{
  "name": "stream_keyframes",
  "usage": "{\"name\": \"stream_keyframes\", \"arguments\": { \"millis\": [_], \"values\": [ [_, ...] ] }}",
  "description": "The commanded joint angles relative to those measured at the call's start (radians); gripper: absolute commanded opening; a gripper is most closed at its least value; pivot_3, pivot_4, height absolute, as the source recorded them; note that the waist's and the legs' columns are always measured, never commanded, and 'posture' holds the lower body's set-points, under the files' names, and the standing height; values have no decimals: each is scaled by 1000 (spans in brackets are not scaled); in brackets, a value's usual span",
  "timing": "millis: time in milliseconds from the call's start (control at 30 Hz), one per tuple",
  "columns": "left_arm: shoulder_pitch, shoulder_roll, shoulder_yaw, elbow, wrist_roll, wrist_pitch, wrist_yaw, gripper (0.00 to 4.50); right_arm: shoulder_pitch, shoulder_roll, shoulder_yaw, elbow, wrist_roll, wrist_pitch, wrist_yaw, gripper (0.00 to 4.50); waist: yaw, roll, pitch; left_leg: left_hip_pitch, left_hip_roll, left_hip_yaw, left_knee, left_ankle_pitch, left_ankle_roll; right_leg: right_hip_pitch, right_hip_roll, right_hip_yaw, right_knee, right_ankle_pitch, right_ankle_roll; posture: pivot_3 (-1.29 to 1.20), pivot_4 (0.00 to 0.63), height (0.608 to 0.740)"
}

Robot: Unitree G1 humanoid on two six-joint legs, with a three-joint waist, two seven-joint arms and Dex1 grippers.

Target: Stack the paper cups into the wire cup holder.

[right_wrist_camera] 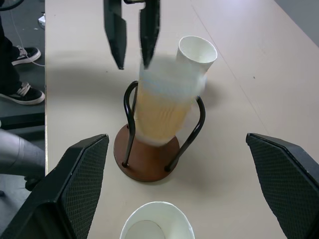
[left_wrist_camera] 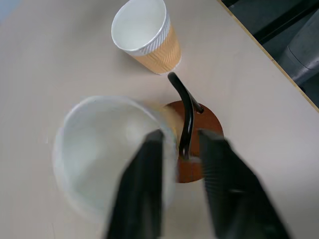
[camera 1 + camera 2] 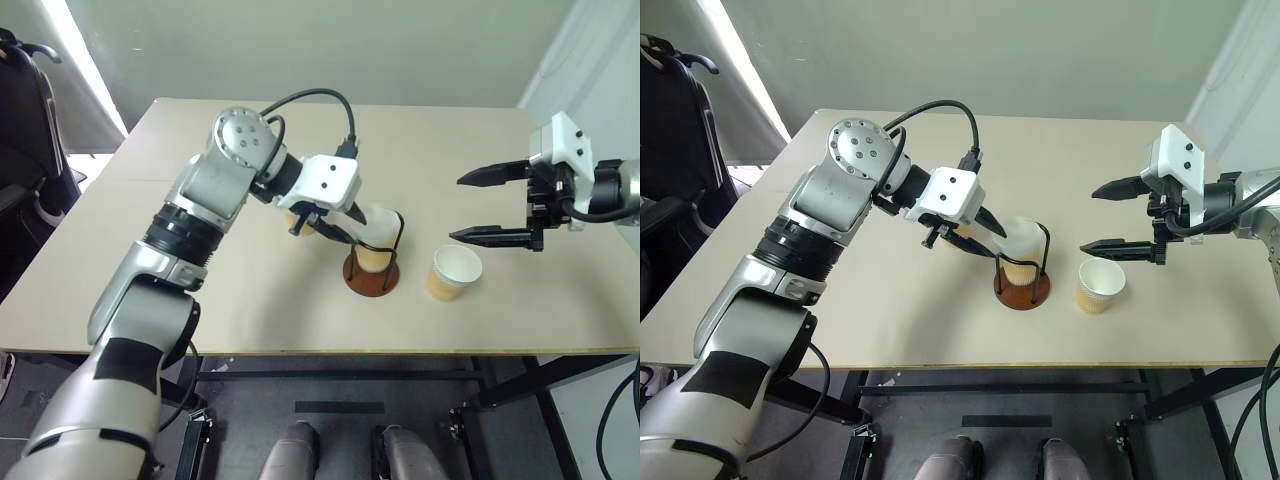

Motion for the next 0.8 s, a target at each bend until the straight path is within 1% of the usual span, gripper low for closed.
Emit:
{"name": "stream_keyframes", "arguments": {
  "millis": [33, 133, 200, 333, 500, 567, 700, 767, 800],
  "values": [
    [-16, -9, 43, 3, 0, -12, 19, 2783, -6, -19, -40, -16, -2, -11, 3, 4500, 0, 0, 0, 0, 0, 0, 0, 0, 0, 0, 0, 0, 0, 0, 0, 0, 150, 740],
    [-18, -17, 60, 9, -7, -4, 30, 3907, -8, -17, -37, -13, -6, -14, 2, 4500, 0, 0, 0, 0, 0, 0, 0, 0, 0, 0, 0, 0, 0, 0, 0, 0, 150, 740],
    [-23, -25, 82, 17, -16, 0, 53, 4457, -6, -15, -37, -13, -7, -15, 0, 4500, 0, 0, 0, 0, 0, 0, 0, 0, 0, 0, 0, 0, 0, 0, 0, 0, 150, 740],
    [-35, -37, 141, 25, -47, 54, 92, 4457, 10, -11, -36, -26, -16, -25, -12, 4500, 0, 0, 0, 0, 0, 0, 0, 0, 0, 0, 0, 0, 0, 0, 0, 0, 150, 740],
    [-44, -55, 274, -30, -214, 318, 114, 4457, 49, 3, -22, -61, -49, -60, -36, 4500, 0, 0, 0, 0, 0, 1, 0, 0, 0, 0, 0, 0, 0, 0, 1, 0, 150, 740],
    [-39, -41, 305, -44, -250, 392, 118, 4457, 61, 14, -17, -73, -57, -64, -47, 4500, 0, 0, 0, 0, 0, 1, 0, 0, 0, 0, 0, 0, 0, 0, 1, 0, 150, 740],
    [10, 14, 313, -117, -291, 496, 82, 4457, 92, 9, 3, -93, -92, -91, -43, 4500, -1, 0, 0, 1, 0, 1, 0, 0, 0, 0, 0, 0, 0, 0, 1, 0, 150, 740],
    [46, 67, 304, -165, -317, 554, 33, 4457, 109, 0, 26, -87, -130, -115, -37, 4500, -2, 0, 0, 2, 0, 1, 0, 0, 0, 1, 0, 0, 0, 0, 1, 0, 150, 740],
    [73, 106, 294, -182, -314, 555, 2, 4457, 120, -6, 45, -81, -156, -131, -30, 4500, -3, 0, 0, 2, 0, 1, 0, 0, 0, 1, 0, 0, 0, 0, 1, 0, 150, 740]
  ]
}}
